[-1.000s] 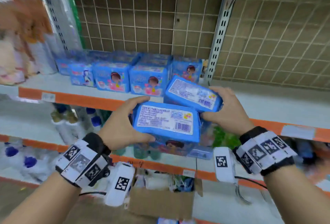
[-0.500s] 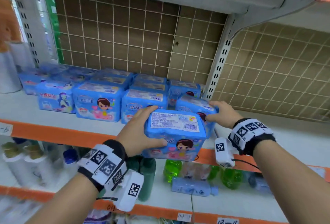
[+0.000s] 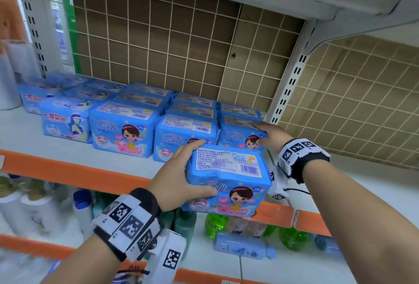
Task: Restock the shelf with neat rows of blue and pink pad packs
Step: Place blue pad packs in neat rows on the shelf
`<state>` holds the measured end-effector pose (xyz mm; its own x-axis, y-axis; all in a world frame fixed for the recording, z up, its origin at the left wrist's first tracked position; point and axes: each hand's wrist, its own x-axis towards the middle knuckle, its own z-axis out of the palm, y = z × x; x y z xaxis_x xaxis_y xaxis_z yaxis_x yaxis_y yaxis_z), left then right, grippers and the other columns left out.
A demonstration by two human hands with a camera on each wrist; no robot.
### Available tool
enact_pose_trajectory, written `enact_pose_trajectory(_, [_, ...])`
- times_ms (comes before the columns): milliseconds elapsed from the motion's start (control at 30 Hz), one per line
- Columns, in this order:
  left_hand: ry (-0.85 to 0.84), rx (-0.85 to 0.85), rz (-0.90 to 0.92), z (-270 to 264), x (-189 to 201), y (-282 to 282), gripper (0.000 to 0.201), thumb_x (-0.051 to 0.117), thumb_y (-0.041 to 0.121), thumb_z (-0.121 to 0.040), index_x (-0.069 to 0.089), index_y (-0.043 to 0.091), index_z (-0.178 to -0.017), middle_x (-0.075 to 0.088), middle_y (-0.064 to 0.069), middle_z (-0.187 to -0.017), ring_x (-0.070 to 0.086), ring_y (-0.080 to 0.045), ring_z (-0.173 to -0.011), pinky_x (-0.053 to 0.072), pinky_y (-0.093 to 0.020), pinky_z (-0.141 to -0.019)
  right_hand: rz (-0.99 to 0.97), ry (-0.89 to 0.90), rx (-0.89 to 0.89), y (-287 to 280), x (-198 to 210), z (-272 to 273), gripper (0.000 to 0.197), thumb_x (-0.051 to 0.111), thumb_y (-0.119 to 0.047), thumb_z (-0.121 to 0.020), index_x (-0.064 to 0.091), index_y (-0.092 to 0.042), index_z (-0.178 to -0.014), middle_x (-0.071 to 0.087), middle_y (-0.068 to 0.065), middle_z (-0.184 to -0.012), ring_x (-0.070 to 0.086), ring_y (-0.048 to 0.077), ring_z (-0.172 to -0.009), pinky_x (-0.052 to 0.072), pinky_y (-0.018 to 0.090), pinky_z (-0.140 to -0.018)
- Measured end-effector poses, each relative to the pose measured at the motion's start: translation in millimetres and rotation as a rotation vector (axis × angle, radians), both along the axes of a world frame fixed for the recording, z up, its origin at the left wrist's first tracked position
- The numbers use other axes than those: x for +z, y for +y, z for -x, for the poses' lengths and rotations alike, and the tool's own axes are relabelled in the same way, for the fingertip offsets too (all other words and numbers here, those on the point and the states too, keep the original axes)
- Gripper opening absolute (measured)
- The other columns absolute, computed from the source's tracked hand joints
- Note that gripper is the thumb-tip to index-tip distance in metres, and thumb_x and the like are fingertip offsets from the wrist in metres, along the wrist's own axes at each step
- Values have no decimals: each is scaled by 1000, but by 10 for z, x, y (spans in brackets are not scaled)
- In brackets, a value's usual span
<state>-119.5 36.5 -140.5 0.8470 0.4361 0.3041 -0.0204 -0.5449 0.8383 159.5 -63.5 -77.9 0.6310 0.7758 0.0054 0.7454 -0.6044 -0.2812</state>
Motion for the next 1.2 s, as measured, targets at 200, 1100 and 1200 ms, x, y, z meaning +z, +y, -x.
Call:
enact_pose_trajectory(200, [21,16,-25,-6,16,-7,89,84,44,-56,25,64,-120,28,43,-123,35,14,-117,30,-1,-90,-68,-13,0,8,-48,31,65,63,-8,-84,35,-15,-143,31,7,-150,32,24,-136,26,29,-112])
enact_pose_trajectory(1100, [589,176,-804,-857,452,299,119,45,91,-52,5,33,-147,5,1,-157,-1,-26,-144,-6,-63,-108,-30,-155,120,-711,27,545,75,76,-34,-73,40,-15,-136,44,5,-133,38,21,-122,31,28,-100])
enact_pose_trajectory(1200, [620,178,-828,-898,395,385,115,49,88,-54,10,31,-146,12,0,-156,8,-26,-143,6,-60,-110,-34,-127,116,-586,-24,481,72,73,-29,-77,38,-14,-139,44,6,-138,38,21,-127,28,27,-103])
